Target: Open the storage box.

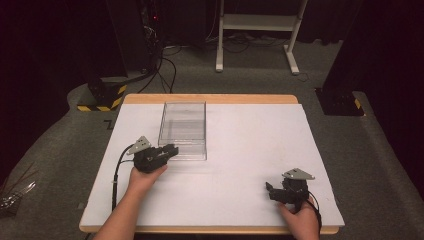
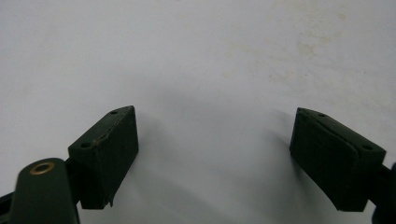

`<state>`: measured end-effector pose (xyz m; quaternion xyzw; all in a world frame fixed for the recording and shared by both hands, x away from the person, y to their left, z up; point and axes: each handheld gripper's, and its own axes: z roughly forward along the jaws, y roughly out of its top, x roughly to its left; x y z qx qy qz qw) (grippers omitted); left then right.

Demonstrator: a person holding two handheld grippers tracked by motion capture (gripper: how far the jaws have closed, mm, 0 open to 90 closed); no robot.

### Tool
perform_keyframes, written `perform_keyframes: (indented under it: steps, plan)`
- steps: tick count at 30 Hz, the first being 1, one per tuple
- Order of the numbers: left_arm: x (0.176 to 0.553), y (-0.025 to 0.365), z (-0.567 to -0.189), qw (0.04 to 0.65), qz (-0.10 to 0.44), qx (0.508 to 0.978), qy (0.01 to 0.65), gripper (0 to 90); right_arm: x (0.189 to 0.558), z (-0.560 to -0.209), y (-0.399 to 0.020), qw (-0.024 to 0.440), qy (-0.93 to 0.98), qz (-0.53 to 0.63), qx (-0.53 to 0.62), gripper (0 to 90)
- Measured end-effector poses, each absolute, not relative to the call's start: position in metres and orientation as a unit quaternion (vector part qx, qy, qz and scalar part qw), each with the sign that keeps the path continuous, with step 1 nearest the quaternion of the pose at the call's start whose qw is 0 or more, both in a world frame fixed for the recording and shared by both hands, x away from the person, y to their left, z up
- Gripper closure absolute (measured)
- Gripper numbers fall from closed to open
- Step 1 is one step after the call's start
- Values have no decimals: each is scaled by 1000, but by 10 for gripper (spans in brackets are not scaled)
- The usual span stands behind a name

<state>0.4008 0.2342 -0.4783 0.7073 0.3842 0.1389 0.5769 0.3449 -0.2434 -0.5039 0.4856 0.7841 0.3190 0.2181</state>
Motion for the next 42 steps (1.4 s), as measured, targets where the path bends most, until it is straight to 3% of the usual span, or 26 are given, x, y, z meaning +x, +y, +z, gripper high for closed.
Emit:
perform_keyframes:
  steps: [5, 8, 15, 42]
  plan:
    - [405, 229, -477, 578, 137, 708, 382, 687, 345, -504, -243, 218, 784, 319, 486, 156]
    - [406, 229, -478, 577, 137, 707, 385, 753, 345, -504, -243, 218, 784, 319, 485, 156]
    - [406, 236, -479, 582, 132, 713, 369, 796, 345, -504, -243, 218, 784, 319, 485, 157]
    - [381, 239, -482, 594, 132, 707, 360, 829, 345, -504, -243, 218, 784, 319, 486, 158]
